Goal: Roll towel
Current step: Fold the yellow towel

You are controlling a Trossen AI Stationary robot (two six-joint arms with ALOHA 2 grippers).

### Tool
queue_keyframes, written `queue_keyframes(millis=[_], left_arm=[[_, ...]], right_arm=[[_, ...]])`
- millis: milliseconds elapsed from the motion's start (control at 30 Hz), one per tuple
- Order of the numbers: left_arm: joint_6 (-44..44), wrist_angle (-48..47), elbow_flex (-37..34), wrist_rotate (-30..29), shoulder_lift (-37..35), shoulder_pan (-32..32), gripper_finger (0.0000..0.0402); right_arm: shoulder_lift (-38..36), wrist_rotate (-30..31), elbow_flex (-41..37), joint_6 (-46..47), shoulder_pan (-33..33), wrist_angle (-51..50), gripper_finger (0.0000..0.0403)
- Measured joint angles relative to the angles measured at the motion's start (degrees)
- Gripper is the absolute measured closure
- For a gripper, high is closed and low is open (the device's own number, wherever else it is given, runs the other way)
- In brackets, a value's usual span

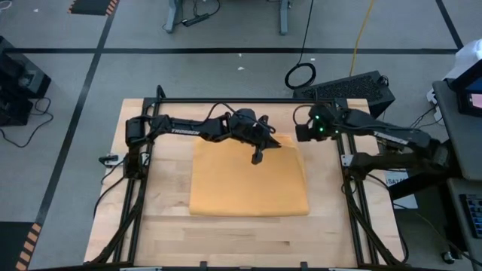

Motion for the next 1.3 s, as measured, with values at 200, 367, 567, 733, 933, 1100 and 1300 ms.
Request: queue_keyframes(millis=[200,367,567,733,933,1100,1300], left_arm=[[0.0,0.0,0.0,0.0,0.0,0.4,0.0399],[0.0,0.2,0.0,0.0,0.0,0.5,0.0399],[0.0,0.3,0.0,0.0,0.0,0.5,0.0399],[0.0,0.2,0.0,0.0,0.0,0.7,0.0399],[0.0,0.0,0.0,-0.3,0.0,1.2,0.0399],[0.1,0.0,0.0,-0.3,0.0,1.3,0.0399],[0.1,0.0,0.0,-0.2,0.0,1.2,0.0399]], right_arm=[[2.7,-7.8,-12.6,-0.5,-5.0,14.5,0.0223],[6.9,-8.3,-17.0,0.1,-4.4,18.7,0.0231],[12.8,-6.3,-17.3,-1.5,-4.4,20.3,0.0253],[16.5,-5.2,-17.1,-1.4,-4.4,24.1,0.028],[17.6,-5.2,-17.3,-1.5,-4.4,30.4,0.0313],[17.8,-9.0,-17.5,-1.2,-4.5,36.2,0.0338],[17.3,-14.0,-17.4,-0.8,-4.4,39.2,0.0385]])
